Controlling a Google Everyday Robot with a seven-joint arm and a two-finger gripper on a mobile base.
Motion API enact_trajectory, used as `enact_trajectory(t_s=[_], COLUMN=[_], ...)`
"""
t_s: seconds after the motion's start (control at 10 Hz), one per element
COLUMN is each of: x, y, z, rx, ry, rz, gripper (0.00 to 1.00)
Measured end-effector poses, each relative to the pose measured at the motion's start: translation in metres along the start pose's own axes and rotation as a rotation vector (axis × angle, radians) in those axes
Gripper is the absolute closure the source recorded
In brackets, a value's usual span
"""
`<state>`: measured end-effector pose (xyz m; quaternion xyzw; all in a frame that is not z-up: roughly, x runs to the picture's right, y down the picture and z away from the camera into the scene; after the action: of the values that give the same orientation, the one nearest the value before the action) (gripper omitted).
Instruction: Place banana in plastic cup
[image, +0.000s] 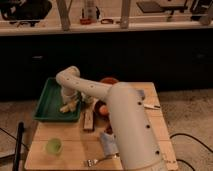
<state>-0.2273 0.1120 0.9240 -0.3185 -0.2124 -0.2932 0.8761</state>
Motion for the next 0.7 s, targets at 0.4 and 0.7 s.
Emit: enact_trajectory(t_s=[0.4, 0.7], x=[0.002, -0.005], y=[0.001, -0.001], z=[-0.003, -0.025], rx=[-0.001, 0.034], ry=[-0.001, 0.003], rz=[-0.009, -0.067], gripper=[0.98, 1.0])
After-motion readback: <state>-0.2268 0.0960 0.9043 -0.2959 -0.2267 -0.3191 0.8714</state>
